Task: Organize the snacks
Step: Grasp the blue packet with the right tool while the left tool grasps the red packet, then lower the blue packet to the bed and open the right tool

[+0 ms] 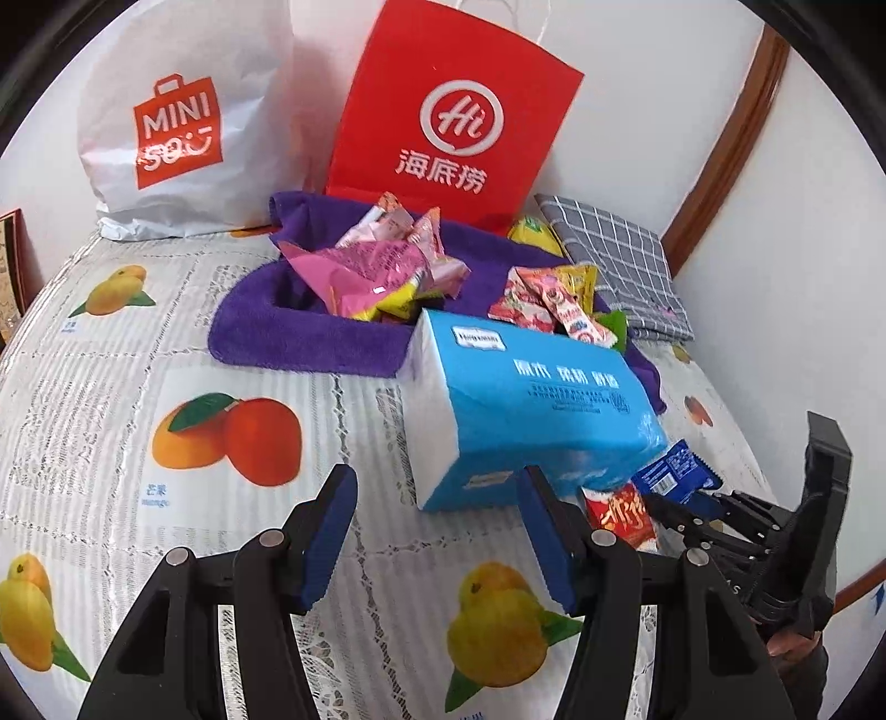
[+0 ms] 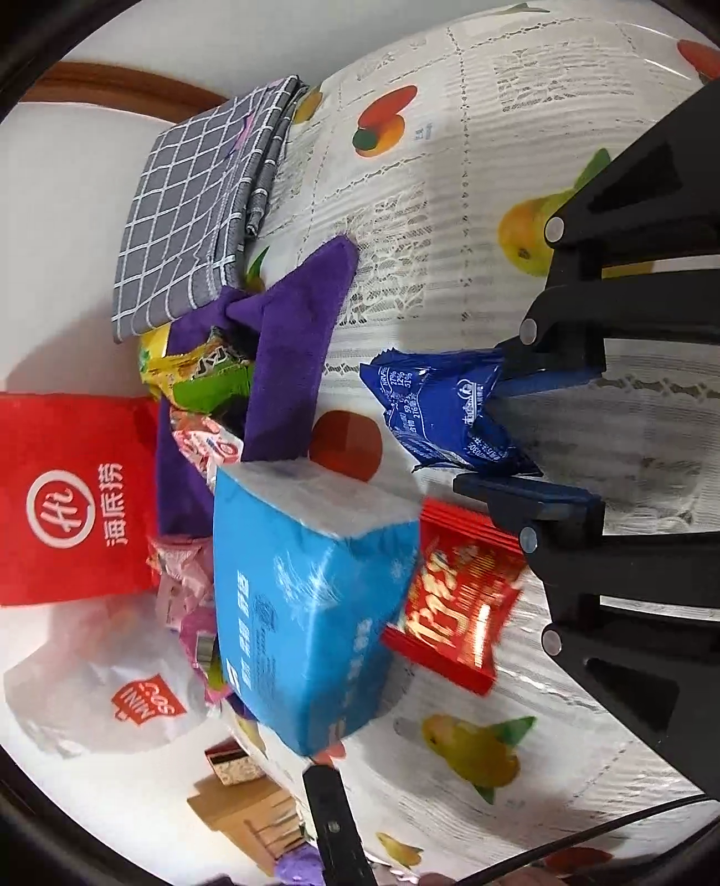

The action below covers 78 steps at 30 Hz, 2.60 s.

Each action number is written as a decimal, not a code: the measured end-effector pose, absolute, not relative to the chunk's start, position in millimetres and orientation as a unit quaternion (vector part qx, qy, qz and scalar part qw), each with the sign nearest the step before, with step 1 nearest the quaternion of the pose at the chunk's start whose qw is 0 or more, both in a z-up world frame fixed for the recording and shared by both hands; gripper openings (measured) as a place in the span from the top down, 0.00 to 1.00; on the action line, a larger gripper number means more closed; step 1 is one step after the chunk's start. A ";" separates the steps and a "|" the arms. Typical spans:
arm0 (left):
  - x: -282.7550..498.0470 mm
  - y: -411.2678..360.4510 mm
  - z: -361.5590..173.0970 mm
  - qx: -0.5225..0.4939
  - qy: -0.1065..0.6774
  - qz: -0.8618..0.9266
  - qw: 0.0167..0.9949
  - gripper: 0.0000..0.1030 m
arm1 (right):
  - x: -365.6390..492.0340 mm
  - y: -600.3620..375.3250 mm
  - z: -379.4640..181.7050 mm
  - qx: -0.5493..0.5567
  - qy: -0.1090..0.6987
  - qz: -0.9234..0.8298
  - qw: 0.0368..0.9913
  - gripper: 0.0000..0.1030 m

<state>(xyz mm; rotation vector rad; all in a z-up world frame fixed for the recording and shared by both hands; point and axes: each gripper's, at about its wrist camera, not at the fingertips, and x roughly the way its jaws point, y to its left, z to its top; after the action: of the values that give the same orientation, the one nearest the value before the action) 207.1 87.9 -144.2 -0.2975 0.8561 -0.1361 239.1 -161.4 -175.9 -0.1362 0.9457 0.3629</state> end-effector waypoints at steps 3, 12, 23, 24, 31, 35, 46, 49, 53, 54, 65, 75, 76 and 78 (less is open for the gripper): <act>207.7 84.1 -146.0 -0.141 0.416 -0.072 0.896 0.44 | 233.3 -170.0 -171.3 -0.046 0.442 0.178 0.878 0.74; 204.8 53.6 -149.8 -0.122 0.426 -0.106 0.890 0.44 | 212.4 -193.1 -155.5 -0.035 0.427 0.177 0.886 0.75; 217.2 -3.6 -170.9 -0.138 0.476 -0.166 0.853 0.42 | 183.5 -228.6 -160.6 -0.039 0.439 0.154 0.884 0.75; 218.7 -7.0 -172.6 -0.139 0.479 -0.164 0.851 0.38 | 182.4 -232.9 -161.8 -0.034 0.441 0.152 0.884 0.75; 230.4 -31.1 -171.5 -0.132 0.476 -0.145 0.857 0.26 | 175.0 -253.5 -169.4 -0.013 0.445 0.141 0.885 0.78; 235.0 -53.1 -172.0 -0.077 0.479 -0.102 0.869 0.27 | 170.9 -254.9 -168.7 -0.016 0.442 0.140 0.886 0.79; 217.1 -46.2 -169.3 -0.019 0.475 -0.066 0.877 0.52 | 165.7 -238.3 -165.6 -0.004 0.444 0.170 0.880 0.80; 201.8 -23.8 -167.6 -0.018 0.474 -0.033 0.880 0.52 | 165.5 -226.6 -165.0 0.007 0.446 0.198 0.873 0.80; 190.9 3.2 -167.1 -0.011 0.472 0.012 0.882 0.52 | 165.4 -212.9 -169.9 -0.004 0.453 0.206 0.867 0.78; 189.9 9.3 -167.9 -0.015 0.474 0.013 0.880 0.52 | 164.6 -212.4 -170.3 -0.006 0.453 0.205 0.868 0.75; 181.9 10.6 -173.3 -0.011 0.455 0.003 0.890 0.44 | 145.0 -231.3 -166.2 -0.092 0.465 0.120 0.872 0.41; 181.8 18.3 -172.6 -0.033 0.450 -0.018 0.892 0.43 | 169.2 -226.8 -157.9 -0.074 0.454 0.171 0.871 0.33; 181.9 17.9 -172.6 -0.033 0.450 -0.019 0.892 0.43 | 170.2 -225.2 -158.0 -0.076 0.454 0.168 0.872 0.33; 182.0 16.3 -172.7 -0.030 0.450 -0.018 0.892 0.43 | 171.9 -224.2 -157.0 -0.072 0.452 0.165 0.874 0.33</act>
<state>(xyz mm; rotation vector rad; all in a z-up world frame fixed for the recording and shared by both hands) 182.0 16.3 -172.7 -0.0629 0.9344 -0.0364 171.9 -224.2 -157.0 -0.1506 0.9436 0.3446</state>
